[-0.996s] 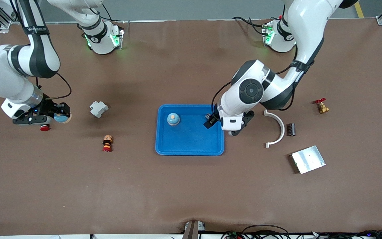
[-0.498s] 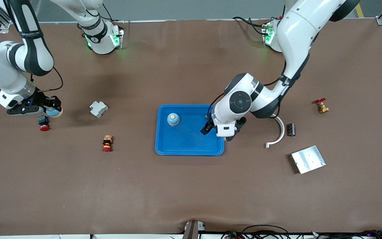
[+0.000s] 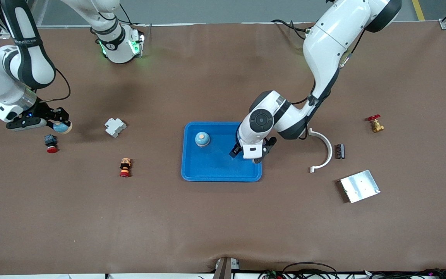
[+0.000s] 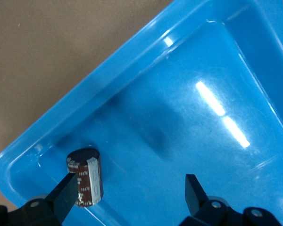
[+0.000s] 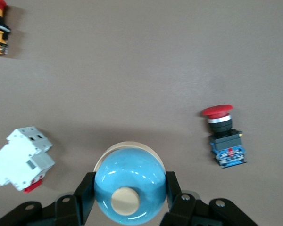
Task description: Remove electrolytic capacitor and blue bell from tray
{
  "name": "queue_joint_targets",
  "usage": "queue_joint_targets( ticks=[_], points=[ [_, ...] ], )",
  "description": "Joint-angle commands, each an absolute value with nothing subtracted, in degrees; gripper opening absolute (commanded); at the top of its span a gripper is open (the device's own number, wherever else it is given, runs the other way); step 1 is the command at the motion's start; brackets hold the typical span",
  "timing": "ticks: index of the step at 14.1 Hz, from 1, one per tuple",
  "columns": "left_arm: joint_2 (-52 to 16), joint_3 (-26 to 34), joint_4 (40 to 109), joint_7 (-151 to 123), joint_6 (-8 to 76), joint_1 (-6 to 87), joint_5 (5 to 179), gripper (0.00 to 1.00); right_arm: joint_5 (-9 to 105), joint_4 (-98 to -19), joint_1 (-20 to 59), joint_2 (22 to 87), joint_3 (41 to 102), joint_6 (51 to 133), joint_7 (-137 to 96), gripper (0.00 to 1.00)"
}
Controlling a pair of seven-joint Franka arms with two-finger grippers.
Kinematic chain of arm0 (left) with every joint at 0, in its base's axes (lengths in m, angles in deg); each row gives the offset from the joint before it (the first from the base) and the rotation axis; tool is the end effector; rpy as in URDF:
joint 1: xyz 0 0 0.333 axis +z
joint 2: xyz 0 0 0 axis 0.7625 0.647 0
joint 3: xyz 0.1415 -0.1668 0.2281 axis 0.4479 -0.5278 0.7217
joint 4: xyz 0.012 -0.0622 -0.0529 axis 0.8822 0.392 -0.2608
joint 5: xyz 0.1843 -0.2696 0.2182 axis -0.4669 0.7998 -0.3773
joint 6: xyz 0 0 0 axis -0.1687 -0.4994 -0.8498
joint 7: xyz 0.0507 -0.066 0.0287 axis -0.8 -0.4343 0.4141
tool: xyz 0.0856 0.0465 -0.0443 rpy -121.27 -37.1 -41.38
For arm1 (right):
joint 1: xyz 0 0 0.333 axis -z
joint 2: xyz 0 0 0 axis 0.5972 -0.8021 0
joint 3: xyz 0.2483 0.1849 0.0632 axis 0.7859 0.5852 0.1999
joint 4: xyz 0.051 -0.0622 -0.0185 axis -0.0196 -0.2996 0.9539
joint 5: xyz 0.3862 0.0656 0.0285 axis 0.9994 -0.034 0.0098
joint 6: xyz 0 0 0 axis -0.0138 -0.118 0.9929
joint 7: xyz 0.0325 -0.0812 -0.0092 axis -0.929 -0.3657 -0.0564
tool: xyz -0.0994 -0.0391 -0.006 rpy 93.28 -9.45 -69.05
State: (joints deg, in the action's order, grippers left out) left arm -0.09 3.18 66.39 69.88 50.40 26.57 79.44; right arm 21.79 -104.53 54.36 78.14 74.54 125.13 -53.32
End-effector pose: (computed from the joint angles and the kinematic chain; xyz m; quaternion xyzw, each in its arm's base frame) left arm 0.5356 -0.4414 0.2001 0.8995 0.4273 -0.0842 0.0349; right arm 0.4389 -0.1632 0.2817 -0.9952 -0.0747 -0.0558 0.0299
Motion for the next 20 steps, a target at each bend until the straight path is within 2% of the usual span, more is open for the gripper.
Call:
queue_joint_targets(
  ticks=[1, 4, 10, 20],
  points=[
    [1.1, 3.5, 65.24, 71.16, 50.54, 26.22, 77.92, 1.0, 23.67, -109.71, 54.87, 77.69, 75.29, 133.99, -56.08, 0.0],
    [1.28, 3.5, 65.33, 71.25, 50.1, 26.22, 77.92, 1.0, 23.67, -109.89, 54.87, 74.08, 75.29, 137.52, -56.08, 0.0],
    [0.85, 3.5, 65.59, 73.09, 48.62, 25.6, 77.92, 1.0, 26.12, -109.37, 54.43, 68.9, 75.56, 137.89, -55.47, 0.0],
    [0.58, 3.32, 65.33, 73.63, 43.6, 24.99, 77.92, 1.0, 26.92, -108.66, 53.37, 66.78, 75.64, 139.03, -55.2, 0.0]
  ],
)
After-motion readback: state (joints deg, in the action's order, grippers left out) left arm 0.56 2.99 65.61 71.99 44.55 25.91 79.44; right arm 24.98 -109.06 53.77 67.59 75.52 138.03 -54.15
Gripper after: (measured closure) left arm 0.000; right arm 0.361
